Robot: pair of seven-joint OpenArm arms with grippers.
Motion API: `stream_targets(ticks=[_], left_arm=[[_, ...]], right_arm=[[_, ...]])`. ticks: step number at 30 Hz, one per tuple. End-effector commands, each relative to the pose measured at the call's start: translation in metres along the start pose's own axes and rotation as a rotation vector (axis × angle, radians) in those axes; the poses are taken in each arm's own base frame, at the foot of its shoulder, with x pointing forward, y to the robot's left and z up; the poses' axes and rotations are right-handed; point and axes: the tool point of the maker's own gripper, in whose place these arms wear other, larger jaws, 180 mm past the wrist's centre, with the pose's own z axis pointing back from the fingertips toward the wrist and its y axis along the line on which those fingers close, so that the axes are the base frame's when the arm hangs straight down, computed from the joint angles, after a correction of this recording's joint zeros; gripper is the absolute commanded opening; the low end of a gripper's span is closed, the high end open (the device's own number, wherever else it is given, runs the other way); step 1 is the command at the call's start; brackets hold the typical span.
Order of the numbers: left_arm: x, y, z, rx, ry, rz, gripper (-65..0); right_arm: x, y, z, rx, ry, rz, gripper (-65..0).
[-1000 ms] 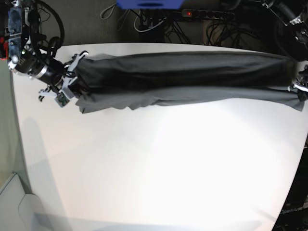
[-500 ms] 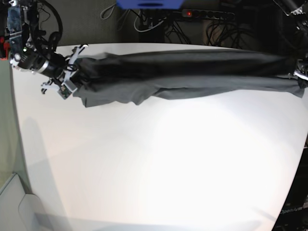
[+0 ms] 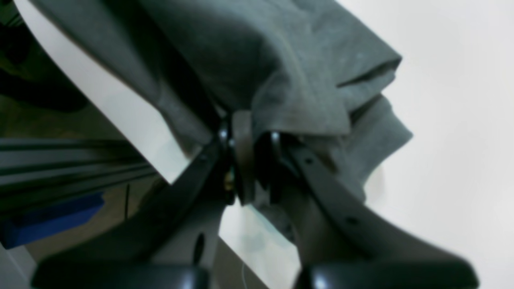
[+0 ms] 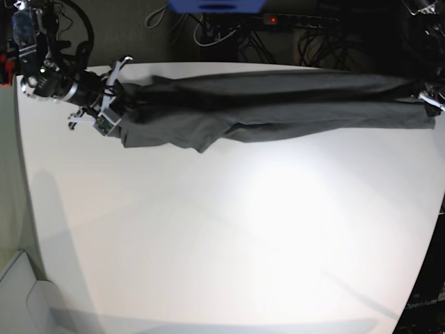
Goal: Layout the t-shirt on the table in an organized manner, then fold the t-shirt properly
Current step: 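Lower the folded edge onto the shirt with both grippers, then release and regrasp the strip's end with the right gripper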
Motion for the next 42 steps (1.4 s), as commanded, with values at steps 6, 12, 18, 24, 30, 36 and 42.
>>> stream_targets(ticks=[6,12,18,24,30,36,42], left_arm=[[-0.001,0.012,-0.002,0.012,0.000,0.017,-64.5],[-0.008,0.012,-0.006,0.006,0.015,0.038,-64.5],[0.000,0.014,-0.008,0.006,0.007,0.036,-64.0],[0.000,0.004,-0.012,-0.016,0.016,0.012,-36.9],[0.000,0.004,-0.011,-0.014,0.013,0.011,-19.6],[0.000,0.004,-0.010,-0.018,0.012,0.016,-19.7],[0.002,0.000,-0.009,-0.022,0.001,0.013,-19.7]], right_arm=[[0.001,-0.006,0.008,-0.006,-0.003,0.025,-61.9],[-0.006,-0.006,0.007,-0.003,0.011,0.011,-59.4],[-0.021,-0.014,0.003,-0.012,0.044,-0.030,-49.1],[-0.024,-0.017,0.006,-0.022,0.057,-0.027,-36.9],[-0.027,-0.062,0.038,-0.174,0.040,-0.072,-34.6],[-0.026,-0.098,0.072,-0.312,0.032,-0.097,-34.5],[0.033,-0.054,0.068,-0.296,-0.056,-0.012,-34.4]])
